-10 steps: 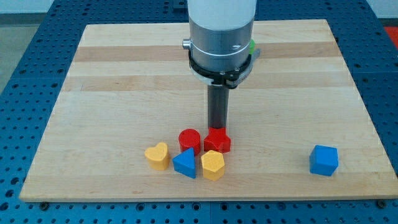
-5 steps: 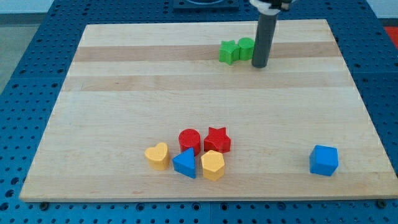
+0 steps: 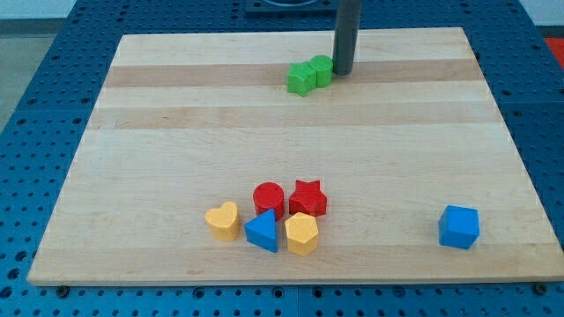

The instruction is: Push the green star into the red star

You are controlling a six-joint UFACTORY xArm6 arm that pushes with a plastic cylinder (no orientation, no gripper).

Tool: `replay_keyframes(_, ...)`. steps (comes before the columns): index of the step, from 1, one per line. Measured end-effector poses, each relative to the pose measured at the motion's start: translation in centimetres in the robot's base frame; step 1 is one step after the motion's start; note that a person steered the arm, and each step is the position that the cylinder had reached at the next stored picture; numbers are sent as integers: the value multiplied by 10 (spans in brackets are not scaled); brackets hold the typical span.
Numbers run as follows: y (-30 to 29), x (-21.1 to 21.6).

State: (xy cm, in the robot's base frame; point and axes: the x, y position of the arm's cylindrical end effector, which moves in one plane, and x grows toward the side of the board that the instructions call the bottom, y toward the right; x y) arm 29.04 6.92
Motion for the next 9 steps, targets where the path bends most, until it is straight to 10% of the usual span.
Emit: replay_keyframes(9,-106,24)
